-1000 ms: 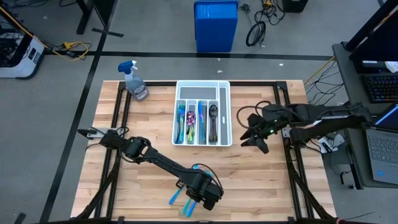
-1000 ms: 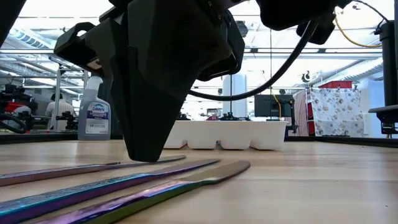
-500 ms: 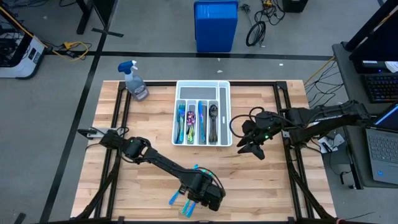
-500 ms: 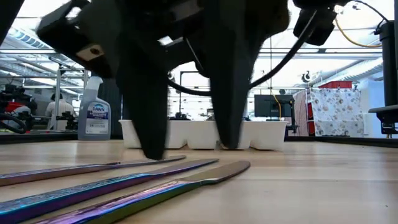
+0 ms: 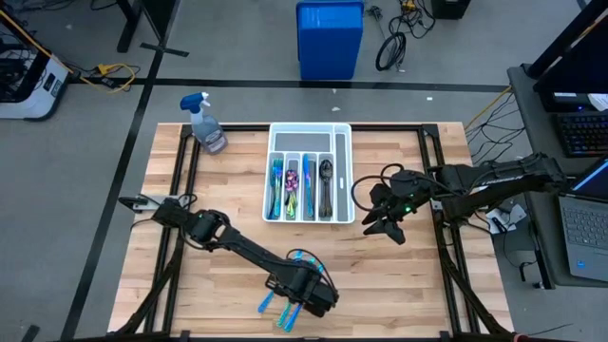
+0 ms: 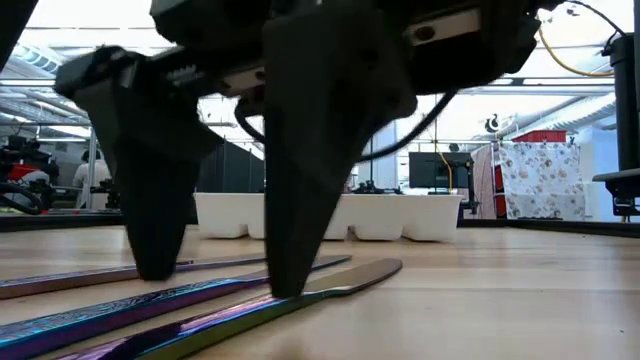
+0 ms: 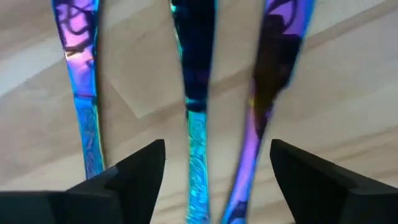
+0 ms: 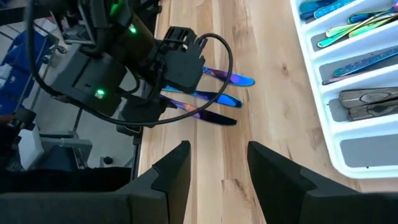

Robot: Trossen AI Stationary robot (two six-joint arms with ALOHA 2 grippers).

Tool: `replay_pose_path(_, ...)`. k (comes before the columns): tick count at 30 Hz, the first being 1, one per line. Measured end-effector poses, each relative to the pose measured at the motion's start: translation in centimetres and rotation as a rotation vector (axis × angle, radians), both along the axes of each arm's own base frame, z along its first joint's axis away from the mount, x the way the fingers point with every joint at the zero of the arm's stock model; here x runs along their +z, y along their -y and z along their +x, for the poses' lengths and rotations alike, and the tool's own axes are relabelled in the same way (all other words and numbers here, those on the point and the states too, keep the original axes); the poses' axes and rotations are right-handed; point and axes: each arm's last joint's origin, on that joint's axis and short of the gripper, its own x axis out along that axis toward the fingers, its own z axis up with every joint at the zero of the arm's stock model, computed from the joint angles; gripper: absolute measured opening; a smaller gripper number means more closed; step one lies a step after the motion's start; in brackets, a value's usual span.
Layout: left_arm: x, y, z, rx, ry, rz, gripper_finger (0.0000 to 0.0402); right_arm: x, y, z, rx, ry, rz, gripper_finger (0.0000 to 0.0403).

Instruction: Sort silverware

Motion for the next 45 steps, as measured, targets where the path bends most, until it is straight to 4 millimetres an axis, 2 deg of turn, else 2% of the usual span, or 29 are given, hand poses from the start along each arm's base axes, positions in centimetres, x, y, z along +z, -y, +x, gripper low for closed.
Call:
replay_pose_path(9, -0.2, 0.0, 0.2, -0.018, 0.015, -0.013, 0.0241, 0.0, 0.0, 0.0, -0.009, -0.001, 0.011, 0.0142)
replay_pose_path(11, -0.7, 0.0, 0.2, -0.021, 0.002, -0.002, 0.0229, 0.0, 0.0, 0.0, -0.009, 0.001, 0.011, 0.0142)
replay_pose_path(18, -1.3, 0.1, 0.8, -0.066, 0.019, -0.097, 0.0145, 0.3, 0.0, 0.2, -0.012, 0.027, 0.017, 0.0142)
replay_pose_path(33, -1.3, 0.0, 0.3, -0.073, -0.018, -0.063, 0.001, 0.3, 0.0, 0.2, -0.011, 0.034, 0.017, 0.0142)
replay_pose_path(45, -0.9, -0.1, 0.3, -0.073, -0.023, -0.052, 0.0001, 0.3, 0.0, 0.2, -0.01, 0.034, 0.015, 0.0142)
